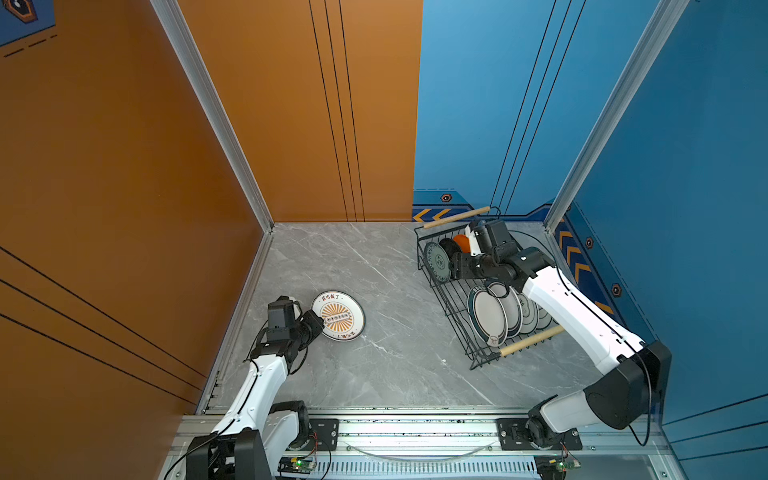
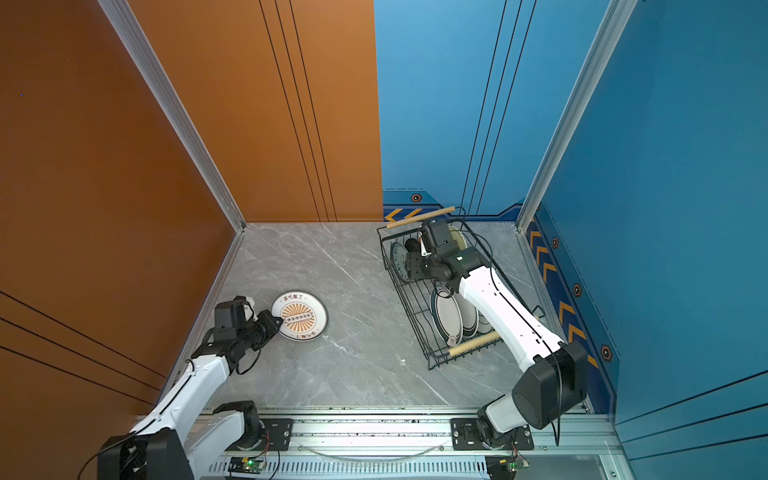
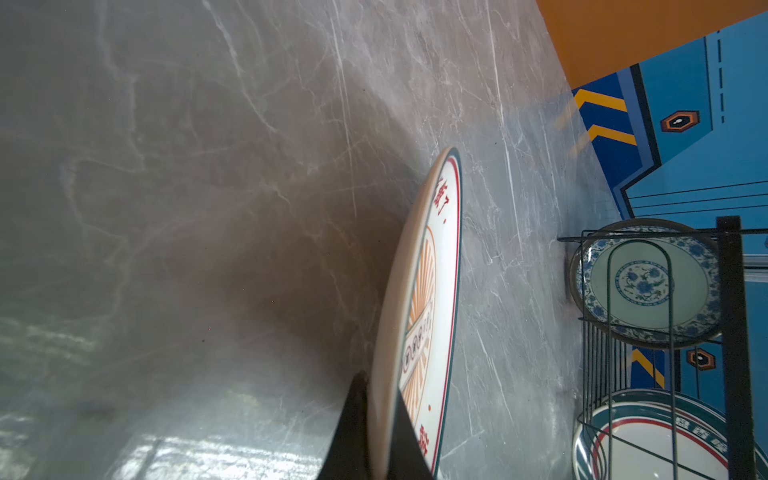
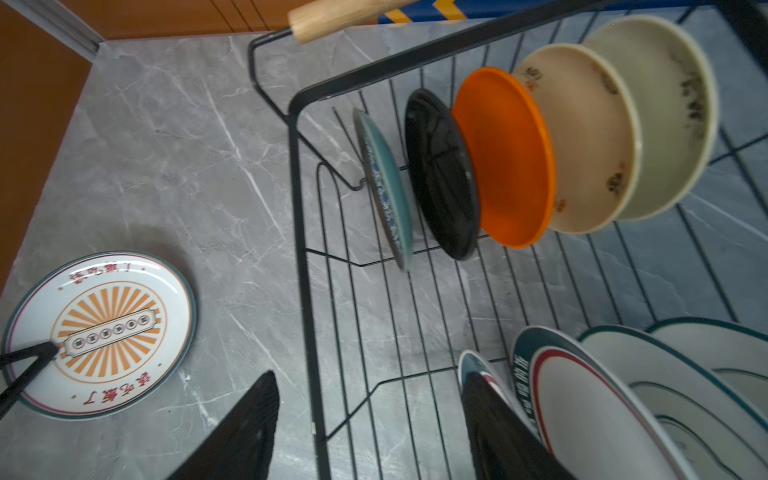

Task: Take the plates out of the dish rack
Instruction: 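Set the sunburst plate on the table with the left gripper while the right withdraws, then open the left gripper off the sunburst plate while the right gripper lowers into the rack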

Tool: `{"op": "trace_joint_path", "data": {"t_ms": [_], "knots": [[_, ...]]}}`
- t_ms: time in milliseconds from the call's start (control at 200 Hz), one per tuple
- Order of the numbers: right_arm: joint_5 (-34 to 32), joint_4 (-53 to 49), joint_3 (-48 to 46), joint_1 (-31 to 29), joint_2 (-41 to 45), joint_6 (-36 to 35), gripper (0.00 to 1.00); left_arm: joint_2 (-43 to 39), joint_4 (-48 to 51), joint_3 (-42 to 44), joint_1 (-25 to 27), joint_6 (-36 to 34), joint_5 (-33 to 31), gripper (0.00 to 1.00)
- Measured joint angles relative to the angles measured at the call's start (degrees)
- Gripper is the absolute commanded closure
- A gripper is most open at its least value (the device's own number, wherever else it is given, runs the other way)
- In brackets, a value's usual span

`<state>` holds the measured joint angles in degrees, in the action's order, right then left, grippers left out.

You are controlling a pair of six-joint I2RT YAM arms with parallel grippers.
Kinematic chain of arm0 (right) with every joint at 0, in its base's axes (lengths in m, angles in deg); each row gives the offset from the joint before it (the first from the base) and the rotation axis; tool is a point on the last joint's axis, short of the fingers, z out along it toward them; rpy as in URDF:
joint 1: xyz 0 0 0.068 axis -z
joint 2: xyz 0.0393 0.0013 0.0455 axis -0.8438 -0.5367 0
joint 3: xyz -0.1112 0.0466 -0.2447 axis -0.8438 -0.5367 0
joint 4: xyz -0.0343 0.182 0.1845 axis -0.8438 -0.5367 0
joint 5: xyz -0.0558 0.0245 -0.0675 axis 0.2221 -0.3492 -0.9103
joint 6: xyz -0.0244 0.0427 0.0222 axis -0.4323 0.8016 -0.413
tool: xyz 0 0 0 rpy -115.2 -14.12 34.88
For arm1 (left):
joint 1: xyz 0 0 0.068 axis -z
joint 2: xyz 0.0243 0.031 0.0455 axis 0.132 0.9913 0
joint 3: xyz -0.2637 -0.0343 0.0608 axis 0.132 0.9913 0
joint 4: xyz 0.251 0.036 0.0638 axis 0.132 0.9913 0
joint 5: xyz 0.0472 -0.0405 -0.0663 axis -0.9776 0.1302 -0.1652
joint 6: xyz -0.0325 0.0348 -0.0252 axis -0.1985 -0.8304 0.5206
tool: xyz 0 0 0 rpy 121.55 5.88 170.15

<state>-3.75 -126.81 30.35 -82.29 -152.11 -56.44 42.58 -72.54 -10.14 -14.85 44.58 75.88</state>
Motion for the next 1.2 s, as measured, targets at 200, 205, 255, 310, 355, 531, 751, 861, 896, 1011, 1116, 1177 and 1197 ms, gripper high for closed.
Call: {"op": "trace_joint_path", "data": {"t_ms": [200,205,255,310,355,531,751,861,896,1011,1116,1177,1197], "knots": [[-0.6,-1.7,-3.1,5.1,2.3,-1.8,0.32,0.9,0.0,-0.2,-2.7,-0.7,-0.9,1.00],[-0.6,-1.7,-3.2,5.2,2.4,-1.8,0.32,1.0,0.0,-0.2,-2.8,-0.7,-0.9,1.00],[-0.8,-2.3,-3.9,5.7,2.6,-2.1,0.33,1.2,-0.1,-0.3,-3.3,-0.7,-0.8,1.00],[-1.0,-2.7,-4.7,6.2,2.8,-2.4,0.34,1.7,-0.2,-0.5,-3.5,-0.8,-0.8,1.00],[-1.3,-3.1,-5.2,6.5,3.1,-2.7,0.35,2.3,-0.6,-0.6,-3.6,-0.9,-0.6,1.00],[-1.4,-4.8,-6.8,6.9,4.0,-3.5,0.37,5.0,-3.3,-0.7,-3.6,-1.0,0.5,0.98],[-1.4,-6.4,-8.4,6.9,4.7,-3.8,0.37,7.3,-6.1,-0.7,-3.2,-0.9,1.2,0.93],[-1.4,-7.0,-9.3,6.9,5.0,-3.9,0.37,7.8,-6.7,-0.7,-3.2,-0.9,1.2,0.89],[-1.4,-7.2,-9.6,6.9,5.1,-3.9,0.37,8.1,-6.7,-0.7,-3.2,-1.0,0.9,0.87],[-1.4,-7.6,-10.4,6.9,5.2,-3.9,0.38,10.0,-5.8,-0.6,-3.2,-1.6,-0.9,0.81],[-1.4,-7.9,-10.8,6.9,5.4,-3.9,0.39,11.4,-5.4,-0.3,-3.2,-1.6,-1.8,0.80],[-1.4,-7.9,-11.0,6.9,5.4,-3.9,0.40,11.9,-5.6,-0.3,-3.2,-1.6,-2.0,0.76],[-1.4,-7.9,-11.1,6.9,5.4,-3.9,0.40,12.1,-5.6,-0.3,-3.2,-1.8,-2.3,0.76]]}}
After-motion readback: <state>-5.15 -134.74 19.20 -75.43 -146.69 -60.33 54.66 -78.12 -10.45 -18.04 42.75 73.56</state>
